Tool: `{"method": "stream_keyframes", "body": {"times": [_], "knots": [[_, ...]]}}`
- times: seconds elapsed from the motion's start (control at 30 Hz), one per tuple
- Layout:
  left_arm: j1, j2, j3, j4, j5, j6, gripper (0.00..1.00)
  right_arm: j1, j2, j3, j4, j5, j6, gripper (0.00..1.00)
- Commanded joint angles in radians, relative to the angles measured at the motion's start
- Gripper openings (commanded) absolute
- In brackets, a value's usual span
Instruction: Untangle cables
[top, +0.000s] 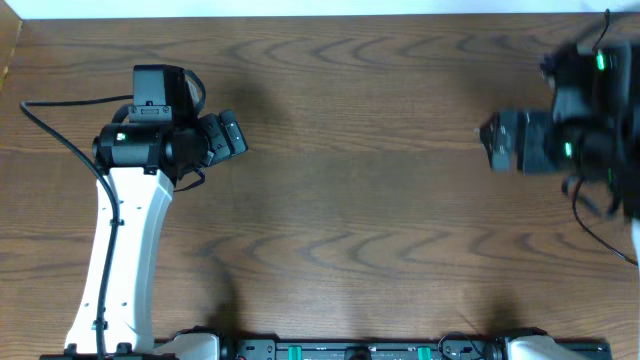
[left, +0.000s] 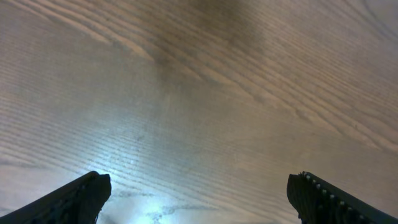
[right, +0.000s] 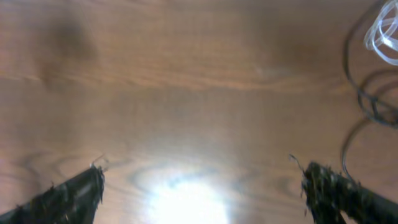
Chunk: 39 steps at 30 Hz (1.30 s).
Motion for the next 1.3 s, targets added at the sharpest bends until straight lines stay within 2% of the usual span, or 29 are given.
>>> {"method": "stream_keyframes", "body": {"times": [0.0,0.2,0.43,0.67,0.97,1.07,1.27], "knots": [[0.003,0.001,-0.012,-0.003,-0.006,0.009,0.96,0.004,-0.169,-0.201,0.095,0.153,-0.010,0.99],[0.003,0.001,-0.012,-0.003,-0.006,0.009,0.96,0.002,-0.474,-0.609,0.344,0.308,-0.010,0.99],[0.003,0.001,-0.012,-0.003,-0.006,0.009,0.96,-0.021,-0.777,-1.039,0.912,0.291,0.002,0.99],[0.003,0.001,-0.012,-0.003,-0.006,0.009,0.96,-0.023,-0.998,-1.368,1.299,0.274,0.002,0.99],[0.003,0.001,-0.012,-0.003,-0.006,0.009,0.96,-0.021,-1.144,-1.612,1.529,0.271,0.023,0.99],[0.003,0.001,-0.012,-0.003,-0.006,0.009,0.96,-0.015,-1.182,-1.688,1.615,0.266,0.070,0.99],[0.003,0.001,-0.012,-0.003,-0.006,0.009,0.96,-0.015,-1.231,-1.780,1.673,0.266,0.108,0.99]]}}
